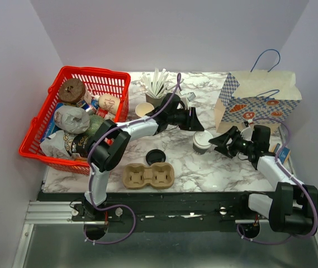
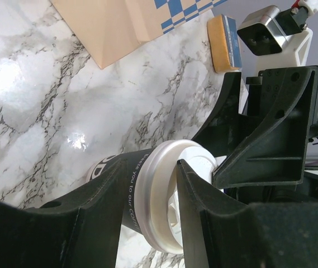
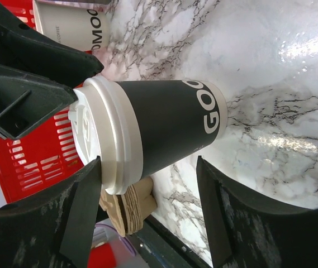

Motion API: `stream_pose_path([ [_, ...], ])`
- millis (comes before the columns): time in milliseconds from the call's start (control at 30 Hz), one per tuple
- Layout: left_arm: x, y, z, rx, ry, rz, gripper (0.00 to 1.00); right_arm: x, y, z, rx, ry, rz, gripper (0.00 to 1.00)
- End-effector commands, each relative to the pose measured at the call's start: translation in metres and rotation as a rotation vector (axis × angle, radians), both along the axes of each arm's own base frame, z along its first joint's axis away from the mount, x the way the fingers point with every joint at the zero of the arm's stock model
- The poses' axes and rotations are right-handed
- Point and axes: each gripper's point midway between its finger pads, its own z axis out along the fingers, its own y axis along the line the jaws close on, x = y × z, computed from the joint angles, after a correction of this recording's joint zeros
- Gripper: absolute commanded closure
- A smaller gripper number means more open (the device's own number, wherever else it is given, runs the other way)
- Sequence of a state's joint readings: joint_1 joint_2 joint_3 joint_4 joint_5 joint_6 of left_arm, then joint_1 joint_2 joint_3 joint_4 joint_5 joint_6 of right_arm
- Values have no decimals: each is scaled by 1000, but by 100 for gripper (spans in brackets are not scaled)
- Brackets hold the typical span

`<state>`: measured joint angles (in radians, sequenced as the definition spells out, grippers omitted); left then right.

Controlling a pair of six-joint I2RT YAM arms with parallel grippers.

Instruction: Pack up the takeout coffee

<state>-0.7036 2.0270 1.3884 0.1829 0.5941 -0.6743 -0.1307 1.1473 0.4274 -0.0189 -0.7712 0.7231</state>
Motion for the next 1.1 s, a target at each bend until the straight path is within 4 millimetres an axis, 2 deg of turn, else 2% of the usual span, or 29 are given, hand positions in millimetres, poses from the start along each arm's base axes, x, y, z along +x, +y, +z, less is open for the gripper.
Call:
stream_pose_path([
  [0, -9, 17, -75, 133, 85, 5, 53, -44, -19, -71, -164, 222, -51, 28],
  [133, -6, 18, -82, 127, 92, 3, 53, -47, -20, -78, -166, 240, -55, 28],
  [233, -4, 17, -83, 108, 96, -6, 53, -40, -19, -75, -164, 197, -43, 28],
  [333, -2, 15, -77, 72, 87, -20, 53, -27, -15, -61, -137, 108, -20, 28],
  [467, 0, 8, -60, 22, 56, -56, 52, -15, 2, -26, -54, -80, 87, 22],
  [567, 3, 7, -55, 16, 46, -56, 51, -16, 12, -7, -12, -174, 178, 17],
  [667, 2, 6, -56, 17, 49, -64, 51, -21, 18, 0, 13, -208, 253, 14],
  [867, 1, 7, -56, 18, 52, -65, 51, -23, 19, -5, 27, -186, 274, 14],
  [1067, 1, 7, -58, 20, 58, -62, 51, -20, 10, -27, -57, -125, 271, 21],
])
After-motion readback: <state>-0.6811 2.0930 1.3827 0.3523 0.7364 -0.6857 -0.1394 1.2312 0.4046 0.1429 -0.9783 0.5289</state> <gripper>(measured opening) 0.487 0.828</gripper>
